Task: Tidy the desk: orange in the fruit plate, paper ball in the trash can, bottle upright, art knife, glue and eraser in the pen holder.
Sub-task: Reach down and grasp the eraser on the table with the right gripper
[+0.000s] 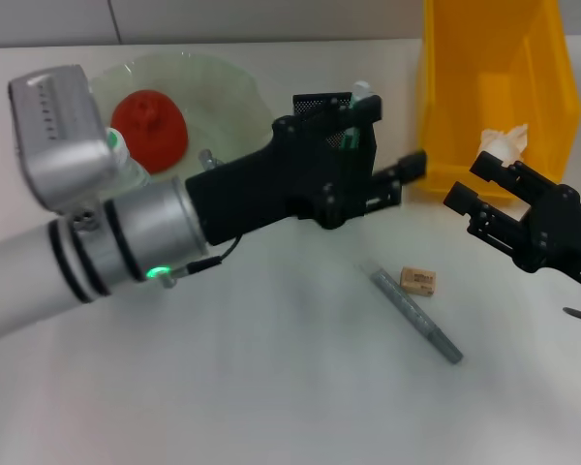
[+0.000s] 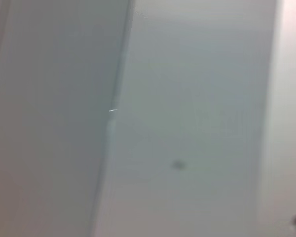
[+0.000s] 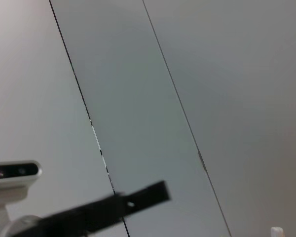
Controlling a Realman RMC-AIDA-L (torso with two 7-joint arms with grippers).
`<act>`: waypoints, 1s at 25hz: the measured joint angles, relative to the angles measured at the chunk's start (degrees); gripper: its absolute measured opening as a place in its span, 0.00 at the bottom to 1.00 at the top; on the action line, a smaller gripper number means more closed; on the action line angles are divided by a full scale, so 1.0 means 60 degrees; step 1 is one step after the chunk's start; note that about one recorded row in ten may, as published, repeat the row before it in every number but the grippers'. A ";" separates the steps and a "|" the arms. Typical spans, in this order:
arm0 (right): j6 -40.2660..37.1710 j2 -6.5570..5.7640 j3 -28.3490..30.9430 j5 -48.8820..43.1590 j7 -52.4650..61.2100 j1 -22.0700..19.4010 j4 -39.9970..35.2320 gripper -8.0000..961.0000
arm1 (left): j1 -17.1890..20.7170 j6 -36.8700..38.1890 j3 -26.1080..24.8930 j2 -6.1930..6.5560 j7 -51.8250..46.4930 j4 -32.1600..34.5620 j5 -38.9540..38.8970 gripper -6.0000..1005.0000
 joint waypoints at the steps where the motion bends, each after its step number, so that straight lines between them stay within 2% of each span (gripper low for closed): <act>1: -0.0005 0.0000 0.0000 0.0000 0.0011 0.0000 -0.0004 0.71 | 0.0002 0.0682 -0.0517 0.0039 -0.0399 0.0093 0.0805 0.68; 2: -0.0040 -0.0001 0.0007 -0.0007 0.0045 -0.0004 -0.0033 0.71 | 0.0001 0.1165 -0.0859 0.0071 -0.0623 0.0159 0.1327 0.70; 4: -0.0119 -0.0010 0.0046 -0.0018 0.0096 -0.0040 -0.0121 0.71 | 0.0003 0.1397 -0.1054 0.0081 -0.0694 0.0180 0.1552 0.74; 5: -0.0163 -0.0014 0.0064 -0.0023 0.0151 -0.0072 -0.0218 0.71 | 0.0007 0.2724 -0.2091 0.0131 -0.0867 0.0221 0.2756 0.77; 6: -0.0163 -0.0014 0.0064 -0.0023 0.0151 -0.0072 -0.0218 0.71 | 0.0007 0.2724 -0.2091 0.0131 -0.0867 0.0221 0.2756 0.79; 7: -0.0246 -0.0027 0.0076 -0.0040 0.0496 -0.0229 -0.0656 0.71 | 0.0012 0.3165 -0.2539 0.0157 -0.0996 0.0222 0.3299 0.81; 8: -0.0246 -0.0027 0.0076 -0.0040 0.0496 -0.0229 -0.0656 0.71 | 0.0013 0.3319 -0.2713 0.0171 -0.1105 0.0224 0.3568 0.81; 11: -0.0408 -0.0030 0.0020 -0.0097 0.1341 -0.0491 -0.1662 0.71 | 0.0058 0.3756 -0.3520 0.0214 -0.1524 0.0133 0.4596 0.80; 12: -0.0631 -0.0031 0.0002 -0.0281 0.2062 -0.0648 -0.2590 0.71 | 0.0115 0.3891 -0.3859 0.0217 -0.1553 0.0009 0.5022 0.80; 13: -0.0631 -0.0031 0.0002 -0.0281 0.2062 -0.0648 -0.2590 0.71 | 0.0115 0.3891 -0.3859 0.0217 -0.1553 0.0009 0.5022 0.80; 16: -0.1141 -0.0028 0.0008 -0.0935 0.3633 -0.0760 -0.4278 0.71 | 0.0235 0.4160 -0.4242 0.0226 -0.1555 -0.0137 0.5591 0.80; 17: -0.1489 -0.0034 0.0046 -0.1584 0.4930 -0.0738 -0.5687 0.71 | 0.0362 0.4339 -0.4434 0.0233 -0.1557 -0.0169 0.5858 0.80; 18: -0.1489 -0.0034 0.0046 -0.1584 0.4930 -0.0738 -0.5687 0.71 | 0.0362 0.4339 -0.4434 0.0233 -0.1557 -0.0169 0.5858 0.80; 20: -0.1832 -0.0069 0.0062 -0.2156 0.5997 -0.0624 -0.6851 0.71 | 0.0495 0.4444 -0.4629 0.0234 -0.1558 -0.0217 0.6020 0.80; 21: -0.2098 -0.0126 0.0057 -0.2520 0.6639 -0.0504 -0.7539 0.71 | 0.0565 0.4469 -0.4704 0.0233 -0.1558 -0.0250 0.6068 0.80; 22: -0.2577 -0.0267 0.0020 -0.3246 0.7629 -0.0169 -0.8694 0.71 | 0.0669 0.4478 -0.4814 0.0220 -0.1515 -0.0321 0.6105 0.80; 24: -0.2770 -0.0342 0.0012 -0.3677 0.8010 0.0027 -0.9081 0.71 | 0.0720 0.4482 -0.4845 0.0198 -0.1468 -0.0363 0.6108 0.80; 25: -0.3114 -0.0529 -0.0043 -0.4713 0.8683 0.0573 -0.9722 0.71 | 0.0772 0.4485 -0.4879 0.0147 -0.1302 -0.0470 0.6181 0.80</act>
